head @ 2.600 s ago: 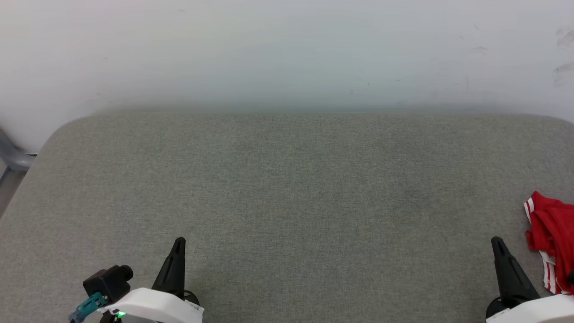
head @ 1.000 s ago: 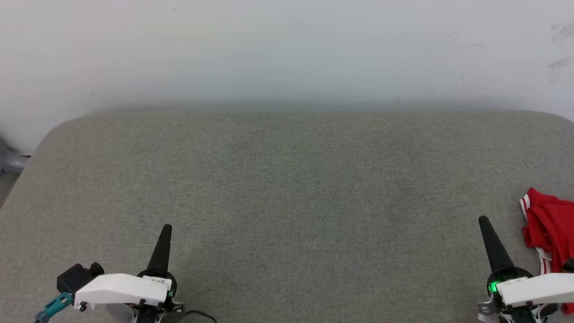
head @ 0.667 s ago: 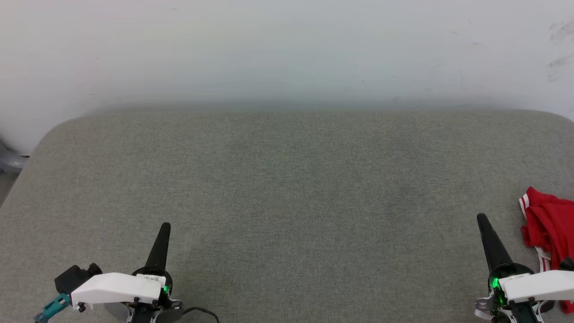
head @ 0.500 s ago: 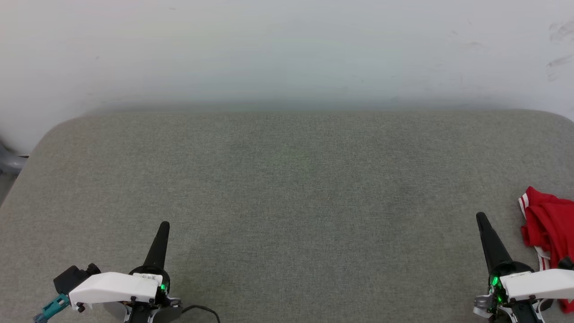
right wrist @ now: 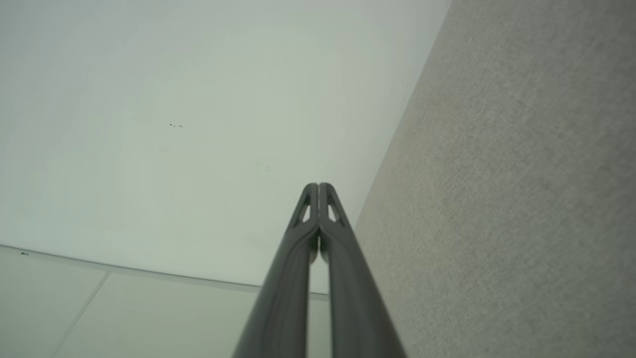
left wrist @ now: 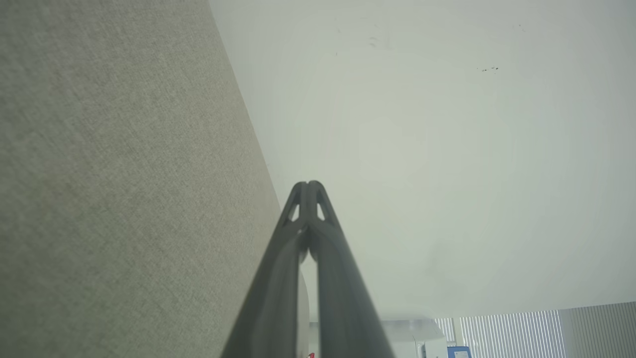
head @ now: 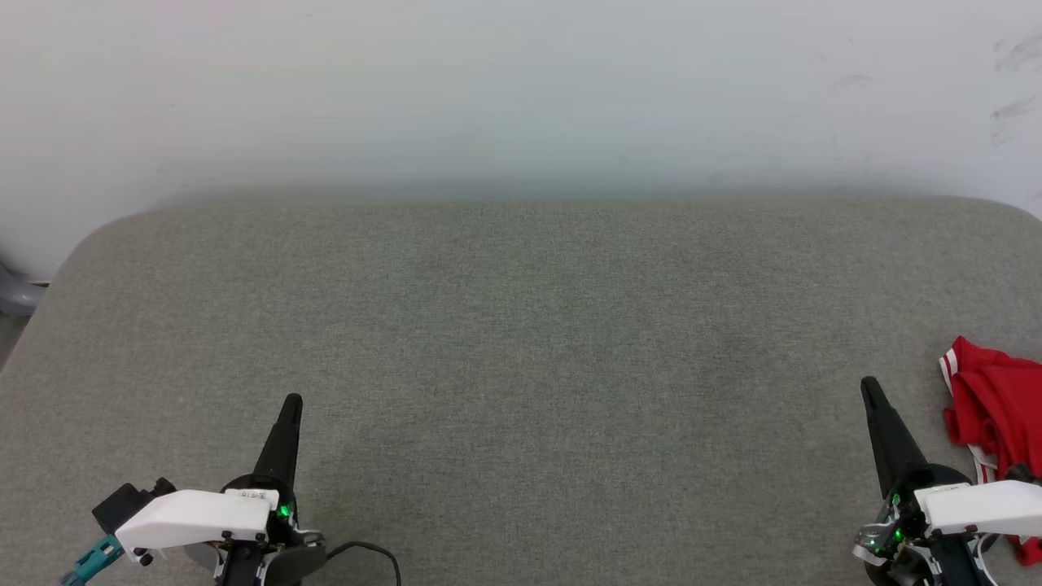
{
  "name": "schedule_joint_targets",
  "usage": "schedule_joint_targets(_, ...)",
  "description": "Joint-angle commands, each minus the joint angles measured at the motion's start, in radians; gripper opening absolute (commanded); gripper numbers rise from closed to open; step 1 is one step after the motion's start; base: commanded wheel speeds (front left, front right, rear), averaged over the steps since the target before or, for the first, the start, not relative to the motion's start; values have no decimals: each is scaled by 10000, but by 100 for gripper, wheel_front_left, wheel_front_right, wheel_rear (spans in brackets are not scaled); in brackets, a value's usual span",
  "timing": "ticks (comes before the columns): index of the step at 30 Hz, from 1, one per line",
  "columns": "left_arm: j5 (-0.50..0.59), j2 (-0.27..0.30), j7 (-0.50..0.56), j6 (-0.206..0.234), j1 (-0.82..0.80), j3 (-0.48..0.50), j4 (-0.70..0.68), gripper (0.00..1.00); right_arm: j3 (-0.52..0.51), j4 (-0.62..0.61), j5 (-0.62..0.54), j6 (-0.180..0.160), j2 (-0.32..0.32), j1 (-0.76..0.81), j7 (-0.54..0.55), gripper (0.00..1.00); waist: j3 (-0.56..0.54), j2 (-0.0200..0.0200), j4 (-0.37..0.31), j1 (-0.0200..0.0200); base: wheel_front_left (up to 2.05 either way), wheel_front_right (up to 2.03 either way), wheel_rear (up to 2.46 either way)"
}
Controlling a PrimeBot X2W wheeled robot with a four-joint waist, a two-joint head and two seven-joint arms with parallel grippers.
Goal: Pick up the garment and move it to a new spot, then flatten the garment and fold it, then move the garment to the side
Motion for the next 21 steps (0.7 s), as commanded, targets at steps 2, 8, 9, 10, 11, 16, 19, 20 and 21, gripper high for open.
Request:
schedule_joint_targets(2, -199, -5, 66, -63, -156, 66, -7, 0, 12, 44, 230, -2, -40, -197, 4, 0, 2, 0, -4, 0, 0, 0, 0)
schedule_joint_targets(8, -617, -29, 175, -75, -204, 133, 9, 0, 30, 194, 694, -2, -41, -286, 38, 0, 9, 0, -21, 0, 0, 0, 0)
schedule_joint_targets(9, -682, -34, 199, -75, -203, 145, 11, 0, 33, 217, 767, -2, -42, -305, 41, 0, 10, 0, -24, 0, 0, 0, 0)
schedule_joint_targets(10, -747, -40, 225, -79, -205, 158, 15, 0, 36, 237, 832, -2, -42, -330, 46, 0, 11, 0, -27, 0, 0, 0, 0)
schedule_joint_targets(11, -818, -43, 250, -80, -214, 171, 20, 0, 41, 256, 905, -3, -42, -351, 52, 0, 12, 0, -30, 0, 0, 0, 0)
schedule_joint_targets(16, -1149, -57, 338, -75, -245, 233, 33, 0, 55, 366, 1268, -3, -42, -443, 66, 0, 19, 0, -44, 0, 0, 0, 0)
schedule_joint_targets(19, -1336, -68, 379, -82, -242, 274, 46, 0, 63, 439, 1469, -3, -43, -493, 80, 0, 22, 0, -53, 0, 0, 0, 0)
schedule_joint_targets(20, -1393, -73, 403, -84, -249, 284, 49, 0, 66, 458, 1537, -3, -41, -498, 84, 0, 23, 0, -55, 0, 0, 0, 0)
schedule_joint_targets(21, -1456, -77, 430, -85, -255, 298, 50, 0, 68, 485, 1608, -3, -42, -498, 91, 0, 25, 0, -58, 0, 0, 0, 0)
